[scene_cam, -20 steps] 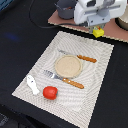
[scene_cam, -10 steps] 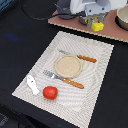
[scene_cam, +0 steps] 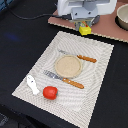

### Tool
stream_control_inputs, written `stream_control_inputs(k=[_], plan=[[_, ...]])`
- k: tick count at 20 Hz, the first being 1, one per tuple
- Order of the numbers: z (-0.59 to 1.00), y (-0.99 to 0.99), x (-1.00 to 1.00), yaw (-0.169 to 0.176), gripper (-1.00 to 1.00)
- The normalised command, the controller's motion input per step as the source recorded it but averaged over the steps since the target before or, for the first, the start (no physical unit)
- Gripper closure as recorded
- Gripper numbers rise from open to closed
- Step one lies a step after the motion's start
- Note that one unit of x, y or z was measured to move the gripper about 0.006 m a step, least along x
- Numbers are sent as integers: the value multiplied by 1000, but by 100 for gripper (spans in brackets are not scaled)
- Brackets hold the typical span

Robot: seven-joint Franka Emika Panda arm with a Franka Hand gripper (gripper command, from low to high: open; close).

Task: Interact with the objects in diverse but meaningful ways.

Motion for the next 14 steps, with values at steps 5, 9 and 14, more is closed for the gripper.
stream_control_inputs(k=[5,9,14], plan=[[-120,-560,-786,-1,100],[-294,-514,-791,-12,100],[-394,-515,-822,-13,100]])
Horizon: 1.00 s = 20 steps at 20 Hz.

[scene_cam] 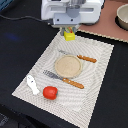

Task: Interact with the objects in diverse but meaningful ways.

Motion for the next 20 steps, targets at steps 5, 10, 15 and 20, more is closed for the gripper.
stream_control_inputs(k=[5,10,15,20], plan=[[-530,-510,-801,-22,100],[-581,-431,-843,-19,100],[-654,-374,-870,-19,100],[-524,-199,-895,-18,100]])
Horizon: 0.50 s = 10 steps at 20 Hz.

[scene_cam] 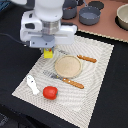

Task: Interact with the objects in diverse but meaningful ways.

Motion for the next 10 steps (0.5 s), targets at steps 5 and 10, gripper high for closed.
stream_control_inputs(k=[5,10], plan=[[218,224,-107,-66,100],[590,483,114,-36,100]])
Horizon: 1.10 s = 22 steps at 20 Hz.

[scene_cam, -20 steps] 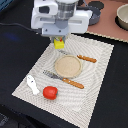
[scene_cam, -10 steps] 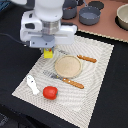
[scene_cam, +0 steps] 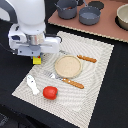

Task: Interact with the objects in diverse but meaningful ways.

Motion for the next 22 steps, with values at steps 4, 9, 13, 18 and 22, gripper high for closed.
stream_control_inputs(k=[4,9,13,18,22], plan=[[157,229,0,-20,-100],[234,183,43,-14,-100],[123,11,0,-3,-100],[987,-30,11,-45,-100],[966,-458,96,-36,-100]])
